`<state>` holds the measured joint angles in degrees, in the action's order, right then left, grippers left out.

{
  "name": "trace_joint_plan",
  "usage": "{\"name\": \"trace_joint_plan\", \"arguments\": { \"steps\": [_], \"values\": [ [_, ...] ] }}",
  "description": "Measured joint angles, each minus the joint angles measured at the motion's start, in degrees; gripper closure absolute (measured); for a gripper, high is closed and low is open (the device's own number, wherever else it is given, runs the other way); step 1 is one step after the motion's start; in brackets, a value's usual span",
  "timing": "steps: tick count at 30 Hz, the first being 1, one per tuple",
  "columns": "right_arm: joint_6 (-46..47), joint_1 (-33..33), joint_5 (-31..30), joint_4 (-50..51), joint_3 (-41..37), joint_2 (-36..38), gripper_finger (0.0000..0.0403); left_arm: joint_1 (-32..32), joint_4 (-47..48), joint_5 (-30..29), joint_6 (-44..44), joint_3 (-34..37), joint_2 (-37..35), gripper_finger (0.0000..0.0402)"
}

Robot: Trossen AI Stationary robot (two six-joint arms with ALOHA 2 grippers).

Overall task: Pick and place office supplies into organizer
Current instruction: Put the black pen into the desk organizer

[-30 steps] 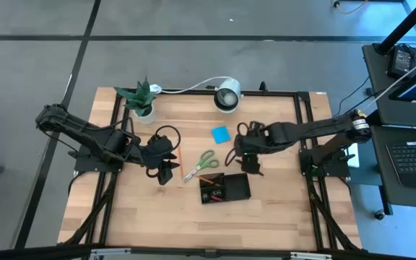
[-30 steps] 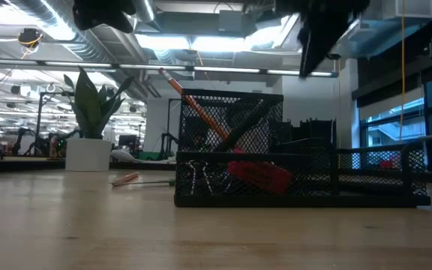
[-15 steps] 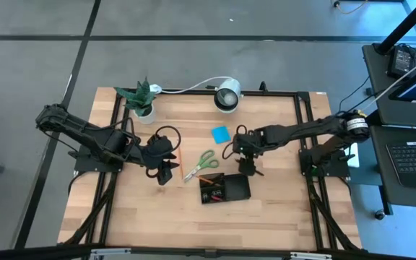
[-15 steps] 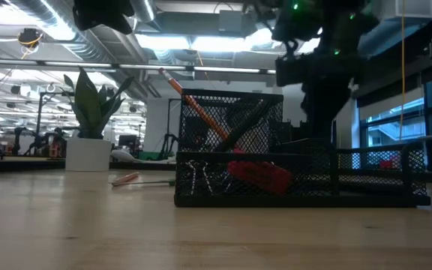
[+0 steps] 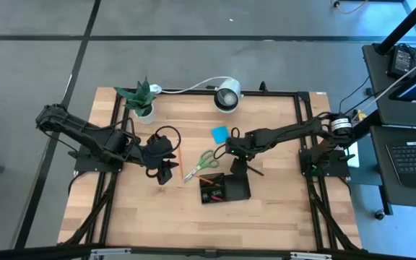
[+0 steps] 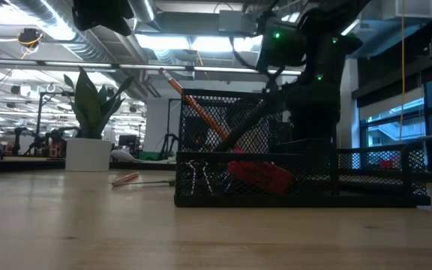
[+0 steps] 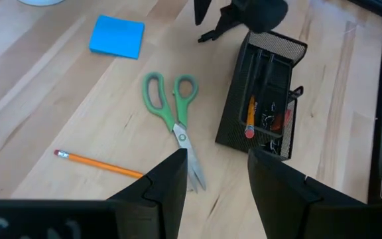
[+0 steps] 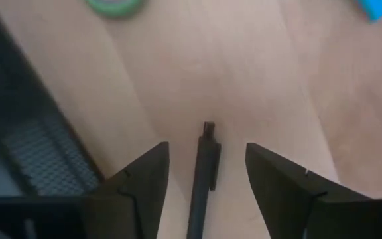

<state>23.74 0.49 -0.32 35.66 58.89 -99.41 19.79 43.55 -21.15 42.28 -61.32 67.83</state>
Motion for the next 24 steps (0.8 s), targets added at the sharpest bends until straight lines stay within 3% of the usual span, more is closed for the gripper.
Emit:
{"name": "trace_joint_plan", "arguments": {
  "steps": [12,24],
  "values": [
    [4.4,0.0,-4.4,1.3,0.3,-4.2,0.0204,0.0,0.0,0.0,0.4,0.0,0.0,0.0249],
    [12.8,0.0,-3.6,1.5,0.5,-6.5,0.0214,0.0,0.1,0.0,0.4,0.0,0.0,0.0249]
  ]
}}
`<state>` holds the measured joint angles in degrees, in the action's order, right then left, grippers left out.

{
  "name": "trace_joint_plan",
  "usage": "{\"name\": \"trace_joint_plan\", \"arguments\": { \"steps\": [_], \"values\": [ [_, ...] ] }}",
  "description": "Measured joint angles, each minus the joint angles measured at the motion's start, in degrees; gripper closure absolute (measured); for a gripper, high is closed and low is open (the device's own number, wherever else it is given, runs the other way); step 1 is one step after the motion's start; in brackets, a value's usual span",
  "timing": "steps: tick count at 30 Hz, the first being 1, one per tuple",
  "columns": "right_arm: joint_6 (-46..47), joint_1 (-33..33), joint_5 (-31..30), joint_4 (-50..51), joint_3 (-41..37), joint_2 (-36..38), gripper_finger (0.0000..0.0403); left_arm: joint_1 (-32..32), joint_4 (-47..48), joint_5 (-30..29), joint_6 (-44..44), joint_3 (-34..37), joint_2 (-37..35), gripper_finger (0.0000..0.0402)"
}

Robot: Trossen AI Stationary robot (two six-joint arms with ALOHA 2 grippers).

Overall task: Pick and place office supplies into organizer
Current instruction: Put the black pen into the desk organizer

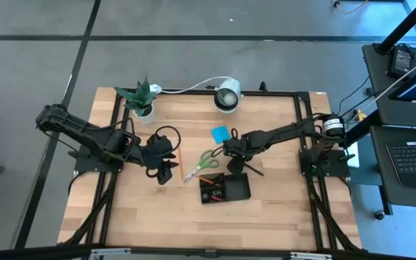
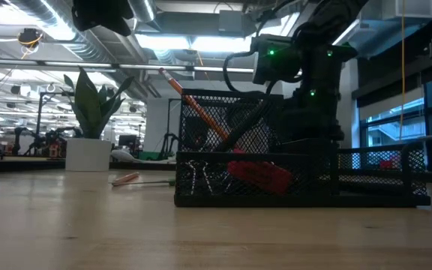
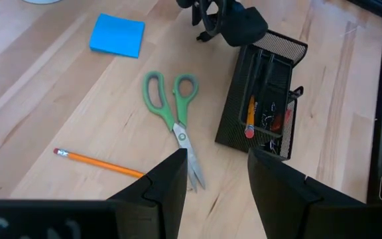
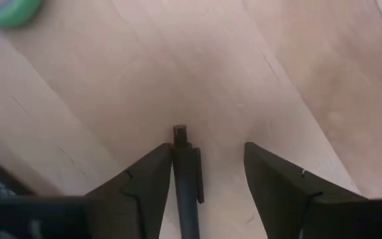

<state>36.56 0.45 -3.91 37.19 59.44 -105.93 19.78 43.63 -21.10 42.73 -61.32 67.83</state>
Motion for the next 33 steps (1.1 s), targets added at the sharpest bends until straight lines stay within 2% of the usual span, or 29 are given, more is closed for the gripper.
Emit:
{"name": "trace_joint_plan", "arguments": {
  "steps": [20,33],
  "values": [
    [-4.1,0.0,0.8,0.9,-0.1,-0.1,0.0347,0.0,0.0,0.1,0.0,0.0,0.0,0.0249],
    [-4.1,0.0,-0.2,0.9,-0.3,0.8,0.0356,0.0,0.0,-0.2,0.0,0.0,0.0,0.0249]
  ]
}}
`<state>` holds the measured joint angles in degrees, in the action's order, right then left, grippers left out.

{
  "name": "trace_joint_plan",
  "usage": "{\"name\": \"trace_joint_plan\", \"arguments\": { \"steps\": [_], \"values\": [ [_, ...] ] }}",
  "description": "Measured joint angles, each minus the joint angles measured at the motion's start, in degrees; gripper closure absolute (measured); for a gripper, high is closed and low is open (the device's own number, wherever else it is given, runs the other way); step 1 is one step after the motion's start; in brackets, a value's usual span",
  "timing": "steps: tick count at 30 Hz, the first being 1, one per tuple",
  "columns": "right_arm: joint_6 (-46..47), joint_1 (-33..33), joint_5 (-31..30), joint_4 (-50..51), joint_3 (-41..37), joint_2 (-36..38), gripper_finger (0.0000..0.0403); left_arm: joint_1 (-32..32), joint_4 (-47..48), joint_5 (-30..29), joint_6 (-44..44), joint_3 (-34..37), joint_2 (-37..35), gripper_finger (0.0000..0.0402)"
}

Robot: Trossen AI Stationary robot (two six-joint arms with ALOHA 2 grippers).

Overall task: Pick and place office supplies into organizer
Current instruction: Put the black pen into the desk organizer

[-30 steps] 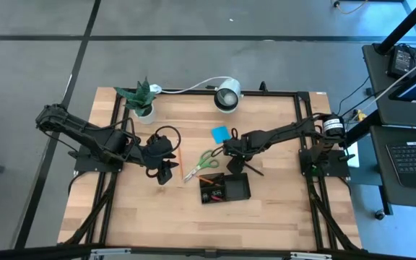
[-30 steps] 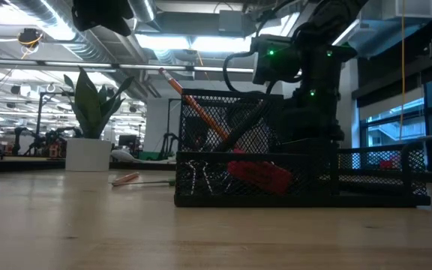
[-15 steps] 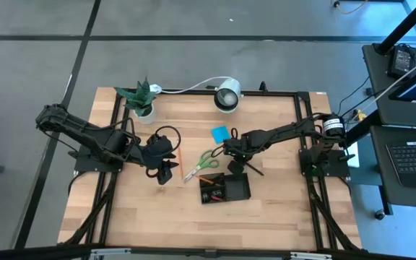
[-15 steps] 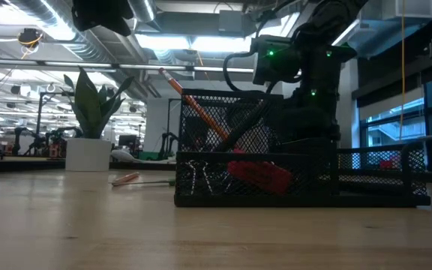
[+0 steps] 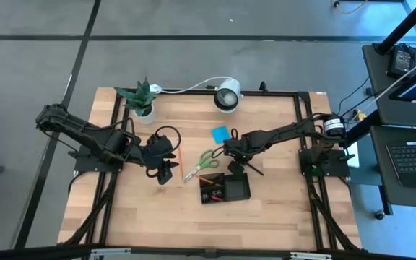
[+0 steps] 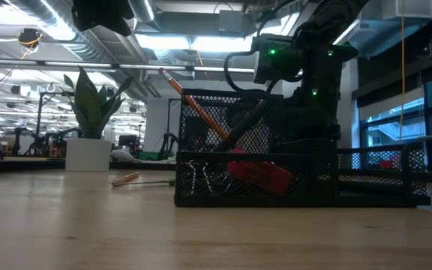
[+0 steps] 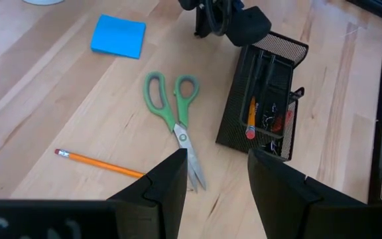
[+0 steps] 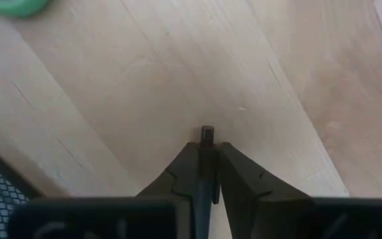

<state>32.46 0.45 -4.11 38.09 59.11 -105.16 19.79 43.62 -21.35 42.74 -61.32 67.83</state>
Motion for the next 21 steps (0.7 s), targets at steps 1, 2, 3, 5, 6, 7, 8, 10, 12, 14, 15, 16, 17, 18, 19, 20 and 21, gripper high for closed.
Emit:
{"name": "trace_joint_plan", "arguments": {
  "steps": [1,2,3,5,6,7,8,10,12,14,15,16,17,18,19,20,21],
  "values": [
    [0.0,0.0,0.0,-0.1,0.0,0.3,0.0356,0.0,0.0,0.0,0.0,0.0,0.0,0.0249],
    [0.0,0.0,0.0,-0.1,-0.1,0.7,0.0356,0.0,0.0,0.0,0.0,0.0,0.0,0.0249],
    [0.0,0.0,0.0,-0.3,-0.1,1.1,0.0356,0.0,0.0,0.0,0.0,0.0,0.0,0.0249],
    [0.0,0.0,0.1,-0.3,-0.2,1.7,0.0355,0.0,0.0,-0.2,0.0,0.0,0.0,0.0249],
    [0.0,0.0,0.1,-0.3,-0.2,1.9,0.0355,0.0,0.0,-0.3,0.0,0.0,0.0,0.0249],
    [0.0,0.0,0.1,-0.3,-0.3,2.1,0.0355,0.0,0.0,-0.5,0.0,0.0,0.0,0.0249],
    [0.0,0.0,0.1,-0.2,-0.3,2.3,0.0355,0.0,0.0,-0.6,0.0,0.0,0.0,0.0249],
    [0.0,0.0,0.1,-0.1,-0.3,2.3,0.0354,0.0,0.0,-1.1,0.0,0.0,0.0,0.0249],
    [0.0,0.0,0.0,-0.2,-0.2,2.4,0.0354,0.0,0.0,-1.5,0.0,0.0,0.0,0.0249],
    [-0.1,0.0,0.0,-0.6,-0.2,2.6,0.0355,0.0,0.0,-1.6,0.0,0.0,0.0,0.0249],
    [-0.1,0.0,-0.1,-0.7,-0.2,2.5,0.0355,0.0,0.0,-1.6,0.0,0.0,0.0,0.0249],
    [-0.1,0.0,-0.1,-0.7,-0.2,2.5,0.0355,0.0,0.0,-1.6,0.0,0.0,0.0,0.0249],
    [-0.1,0.0,-0.1,-0.8,-0.2,2.7,0.0355,0.0,0.0,-1.6,0.0,0.0,0.0,0.0249],
    [-0.1,0.0,-0.1,-0.7,-0.2,2.7,0.0354,0.0,0.0,-1.6,0.0,0.0,0.0,0.0249],
    [-0.1,0.0,-0.1,-0.8,-0.2,2.8,0.0354,0.0,0.0,-1.6,0.0,0.0,0.0,0.0249],
    [-0.2,0.0,-0.1,-0.7,-0.1,3.0,0.0354,0.0,0.0,-1.6,0.0,0.0,0.0,0.0249],
    [-0.4,0.0,-0.1,-0.3,0.0,3.3,0.0354,0.0,0.0,-1.6,0.0,0.0,0.0,0.0249]
  ]
}}
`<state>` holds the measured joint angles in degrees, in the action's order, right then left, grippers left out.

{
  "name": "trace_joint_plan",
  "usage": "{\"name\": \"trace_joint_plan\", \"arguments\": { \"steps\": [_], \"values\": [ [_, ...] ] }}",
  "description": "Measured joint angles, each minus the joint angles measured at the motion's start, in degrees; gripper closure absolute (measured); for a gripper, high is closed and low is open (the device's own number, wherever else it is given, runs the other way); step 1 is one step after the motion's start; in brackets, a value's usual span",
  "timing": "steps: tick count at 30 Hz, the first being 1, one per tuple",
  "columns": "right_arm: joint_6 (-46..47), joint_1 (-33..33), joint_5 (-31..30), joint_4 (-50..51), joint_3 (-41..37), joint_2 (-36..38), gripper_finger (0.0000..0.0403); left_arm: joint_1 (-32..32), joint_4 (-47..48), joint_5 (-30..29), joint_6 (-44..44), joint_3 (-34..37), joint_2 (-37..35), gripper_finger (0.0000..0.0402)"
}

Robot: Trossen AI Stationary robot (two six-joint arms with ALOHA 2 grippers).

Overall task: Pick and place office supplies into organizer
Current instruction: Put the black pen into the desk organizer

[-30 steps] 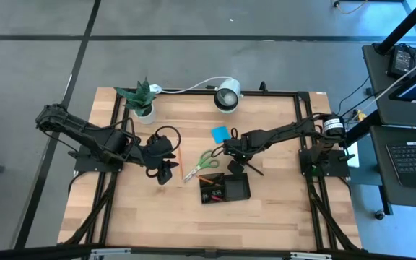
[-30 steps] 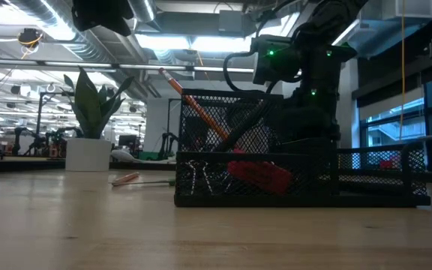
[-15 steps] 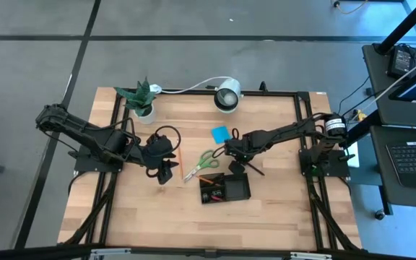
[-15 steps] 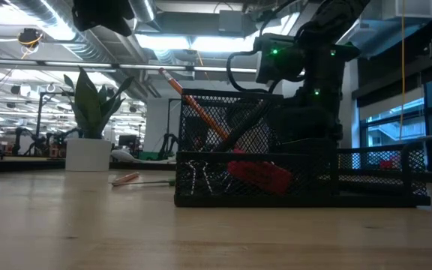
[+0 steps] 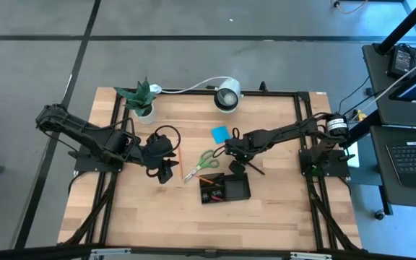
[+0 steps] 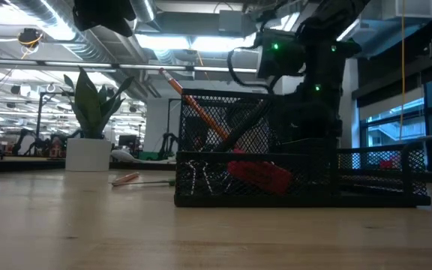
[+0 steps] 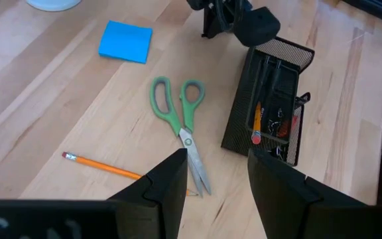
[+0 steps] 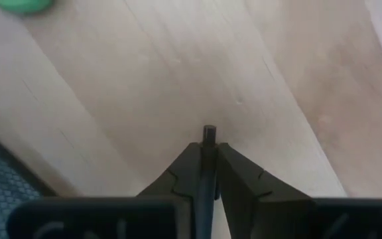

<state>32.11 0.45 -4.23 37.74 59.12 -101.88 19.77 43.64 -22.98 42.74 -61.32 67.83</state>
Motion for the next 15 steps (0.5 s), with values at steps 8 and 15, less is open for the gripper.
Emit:
{"name": "trace_joint_plan", "arguments": {
  "steps": [8,15],
  "values": [
    [-2.7,0.0,-0.2,0.4,5.8,3.4,0.0365,0.0,0.1,0.0,0.0,0.0,0.0,0.0249],
    [-6.5,0.0,-0.6,2.6,15.0,5.4,0.0365,0.0,0.3,0.0,0.0,0.0,0.0,0.0249]
  ]
}}
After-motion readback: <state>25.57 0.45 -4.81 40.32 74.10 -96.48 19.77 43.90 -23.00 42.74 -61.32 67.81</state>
